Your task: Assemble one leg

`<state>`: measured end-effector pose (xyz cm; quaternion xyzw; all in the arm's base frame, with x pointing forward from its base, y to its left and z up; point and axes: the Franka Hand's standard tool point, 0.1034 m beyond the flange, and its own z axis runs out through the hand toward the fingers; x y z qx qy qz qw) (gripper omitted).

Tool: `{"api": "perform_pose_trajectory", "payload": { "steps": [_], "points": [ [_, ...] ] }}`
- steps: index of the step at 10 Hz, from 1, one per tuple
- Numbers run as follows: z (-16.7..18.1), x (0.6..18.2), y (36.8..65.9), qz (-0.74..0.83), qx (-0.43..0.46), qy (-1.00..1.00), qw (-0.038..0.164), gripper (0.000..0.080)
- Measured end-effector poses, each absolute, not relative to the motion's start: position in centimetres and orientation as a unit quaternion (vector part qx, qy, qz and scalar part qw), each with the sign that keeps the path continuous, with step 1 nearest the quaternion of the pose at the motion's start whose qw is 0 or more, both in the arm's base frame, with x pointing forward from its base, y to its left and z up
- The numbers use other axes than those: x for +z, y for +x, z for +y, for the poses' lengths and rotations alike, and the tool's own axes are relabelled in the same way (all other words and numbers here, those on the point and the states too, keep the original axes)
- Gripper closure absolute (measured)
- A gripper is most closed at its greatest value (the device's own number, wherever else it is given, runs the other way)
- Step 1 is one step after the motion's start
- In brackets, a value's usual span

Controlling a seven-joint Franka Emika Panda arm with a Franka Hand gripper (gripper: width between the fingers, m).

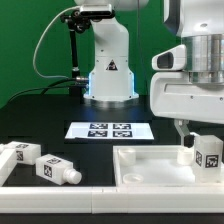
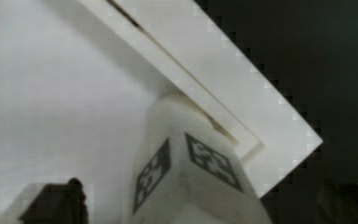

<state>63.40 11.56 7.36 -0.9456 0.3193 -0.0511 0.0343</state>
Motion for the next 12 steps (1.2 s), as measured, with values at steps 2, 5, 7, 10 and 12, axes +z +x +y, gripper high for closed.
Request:
{"api": "perform_pose_trajectory", "payload": {
  "steps": [2,5,7,10,12],
  "points": [
    [11.27,7.63,63.74,0.123,-0.058,-0.991,0.014,0.0151],
    [11.54,7.23,63.78,0.071,-0.044,-0.997,0.001,0.0258],
    [11.52,7.21,63.78,0.126,-0.043,-0.991,0.004,0.0442],
    [11.38,7.19,63.85,0.242,-0.045,-0.969,0.009,0.0515],
    [11.28,7.18,64.0,0.356,-0.053,-0.933,0.016,0.0515]
  ]
}}
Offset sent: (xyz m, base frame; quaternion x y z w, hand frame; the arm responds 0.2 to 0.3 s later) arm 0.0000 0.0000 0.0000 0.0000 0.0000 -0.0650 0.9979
